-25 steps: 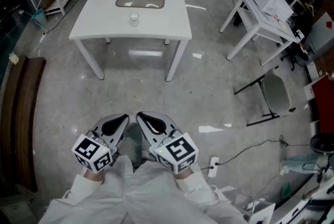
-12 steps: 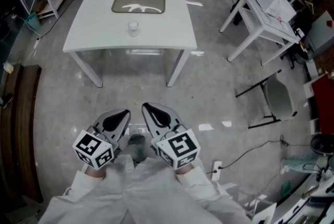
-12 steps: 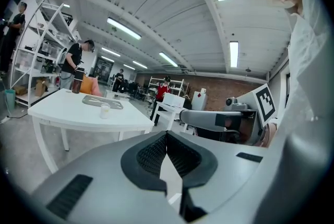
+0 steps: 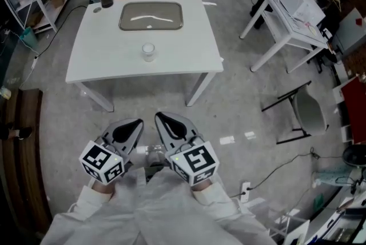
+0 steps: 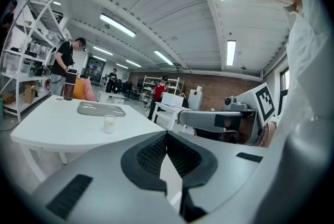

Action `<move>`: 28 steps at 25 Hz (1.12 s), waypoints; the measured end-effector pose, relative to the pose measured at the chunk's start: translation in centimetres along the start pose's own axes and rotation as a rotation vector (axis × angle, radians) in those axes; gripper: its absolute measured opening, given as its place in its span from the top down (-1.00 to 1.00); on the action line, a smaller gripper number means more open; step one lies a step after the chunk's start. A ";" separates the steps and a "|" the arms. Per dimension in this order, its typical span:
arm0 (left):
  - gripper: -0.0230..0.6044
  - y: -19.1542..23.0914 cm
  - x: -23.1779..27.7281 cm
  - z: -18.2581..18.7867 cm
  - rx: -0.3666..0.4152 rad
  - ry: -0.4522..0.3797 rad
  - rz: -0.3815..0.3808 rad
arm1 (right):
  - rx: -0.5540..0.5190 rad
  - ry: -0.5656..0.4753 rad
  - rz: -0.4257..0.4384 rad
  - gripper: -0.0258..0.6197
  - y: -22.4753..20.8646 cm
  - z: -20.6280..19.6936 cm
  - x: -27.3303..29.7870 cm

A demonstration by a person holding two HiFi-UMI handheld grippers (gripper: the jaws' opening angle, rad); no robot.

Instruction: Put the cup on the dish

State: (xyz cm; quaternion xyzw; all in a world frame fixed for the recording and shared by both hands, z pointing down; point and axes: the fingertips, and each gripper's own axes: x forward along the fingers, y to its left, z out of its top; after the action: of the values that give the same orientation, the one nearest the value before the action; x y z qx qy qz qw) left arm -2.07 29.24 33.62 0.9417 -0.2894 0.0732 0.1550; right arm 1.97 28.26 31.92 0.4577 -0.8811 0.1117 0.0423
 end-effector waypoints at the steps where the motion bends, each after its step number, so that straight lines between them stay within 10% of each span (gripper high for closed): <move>1: 0.90 0.6 0.2 0.1 -0.004 0.004 -0.002 | 0.000 0.007 0.000 0.87 -0.1 0.0 0.5; 28: 0.90 17.5 13.8 6.4 -0.053 0.005 0.085 | -0.001 0.067 0.106 0.87 -14.0 3.4 17.9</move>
State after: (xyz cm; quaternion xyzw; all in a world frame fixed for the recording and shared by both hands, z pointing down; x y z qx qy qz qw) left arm -0.35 6.19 35.07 0.9240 -0.3306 0.0745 0.1774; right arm 3.15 5.39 34.04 0.4063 -0.9022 0.1285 0.0662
